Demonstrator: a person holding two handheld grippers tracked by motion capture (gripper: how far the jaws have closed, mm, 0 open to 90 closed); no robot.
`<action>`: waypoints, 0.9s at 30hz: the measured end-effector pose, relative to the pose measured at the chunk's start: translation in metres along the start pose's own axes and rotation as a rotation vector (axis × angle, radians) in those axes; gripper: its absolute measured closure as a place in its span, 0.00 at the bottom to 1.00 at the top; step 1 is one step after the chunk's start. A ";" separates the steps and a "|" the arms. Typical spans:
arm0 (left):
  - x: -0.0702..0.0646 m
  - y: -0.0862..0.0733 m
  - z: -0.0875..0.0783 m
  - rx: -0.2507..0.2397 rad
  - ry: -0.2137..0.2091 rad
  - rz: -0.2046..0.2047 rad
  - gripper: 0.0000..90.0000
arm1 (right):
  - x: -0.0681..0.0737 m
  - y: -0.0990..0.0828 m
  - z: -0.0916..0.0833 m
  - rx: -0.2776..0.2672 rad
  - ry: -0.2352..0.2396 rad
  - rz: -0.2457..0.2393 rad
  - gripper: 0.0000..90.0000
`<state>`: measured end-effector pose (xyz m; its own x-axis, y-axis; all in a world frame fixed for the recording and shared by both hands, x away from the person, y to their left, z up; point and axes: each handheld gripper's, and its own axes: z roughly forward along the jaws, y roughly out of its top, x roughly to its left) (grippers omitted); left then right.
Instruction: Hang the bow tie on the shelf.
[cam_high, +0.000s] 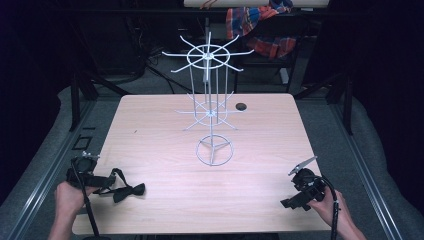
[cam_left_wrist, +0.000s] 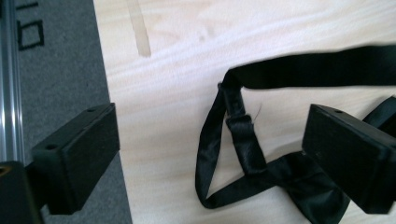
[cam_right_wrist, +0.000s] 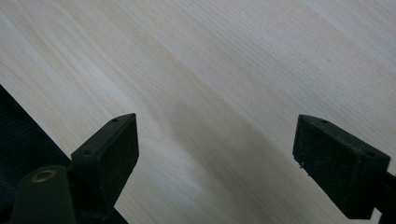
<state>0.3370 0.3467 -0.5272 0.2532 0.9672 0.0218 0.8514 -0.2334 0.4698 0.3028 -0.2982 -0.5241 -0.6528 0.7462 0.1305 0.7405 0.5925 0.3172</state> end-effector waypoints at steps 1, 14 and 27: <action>0.000 0.001 -0.001 -0.007 -0.005 0.002 0.08 | -0.001 0.000 0.000 -0.008 0.007 0.001 0.16; -0.012 0.003 -0.002 -0.048 -0.020 0.134 0.52 | -0.001 0.002 0.001 0.002 0.002 0.007 0.16; -0.021 0.005 -0.004 -0.090 -0.043 0.184 0.74 | 0.001 0.002 0.005 0.007 0.015 0.005 0.17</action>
<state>0.3341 0.3256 -0.5218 0.4215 0.9035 0.0776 0.7449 -0.3938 0.5386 0.3050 -0.2946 -0.5284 -0.6514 0.7446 0.1458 0.7448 0.5909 0.3100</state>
